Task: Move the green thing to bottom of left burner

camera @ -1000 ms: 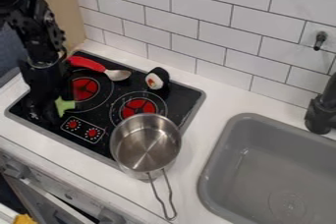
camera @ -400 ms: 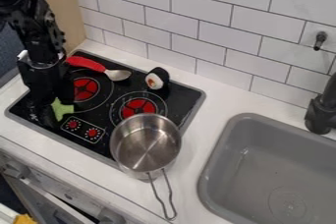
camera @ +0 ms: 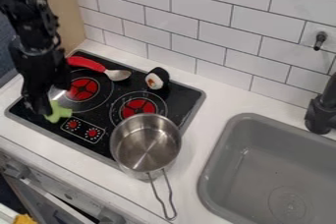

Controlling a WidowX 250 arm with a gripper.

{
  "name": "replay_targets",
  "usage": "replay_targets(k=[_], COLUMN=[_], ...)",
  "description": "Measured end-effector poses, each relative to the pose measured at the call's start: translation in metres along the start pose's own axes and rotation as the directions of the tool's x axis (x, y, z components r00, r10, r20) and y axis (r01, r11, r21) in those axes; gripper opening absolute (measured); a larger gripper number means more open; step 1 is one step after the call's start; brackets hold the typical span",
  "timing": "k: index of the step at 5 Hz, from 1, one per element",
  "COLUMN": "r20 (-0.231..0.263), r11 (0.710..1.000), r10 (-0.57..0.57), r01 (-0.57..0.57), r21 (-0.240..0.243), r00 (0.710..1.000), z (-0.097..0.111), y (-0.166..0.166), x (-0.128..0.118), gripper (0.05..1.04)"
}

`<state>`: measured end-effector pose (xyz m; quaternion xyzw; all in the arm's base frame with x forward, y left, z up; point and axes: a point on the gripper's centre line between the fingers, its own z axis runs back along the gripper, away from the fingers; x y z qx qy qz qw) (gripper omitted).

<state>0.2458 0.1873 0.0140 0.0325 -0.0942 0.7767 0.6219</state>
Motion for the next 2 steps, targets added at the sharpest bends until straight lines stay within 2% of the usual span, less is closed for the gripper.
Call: replay_targets(k=[1, 2], r20=[0.001, 0.017], r11=[0.998, 0.995], r10=[0.024, 0.019], r01=[-0.024, -0.018], r21=[-0.055, -0.097], r00=[1.000, 1.000], z=[0.023, 0.037], y=[-0.001, -0.003], x=[0.005, 0.008], gripper=[0.999, 0.999])
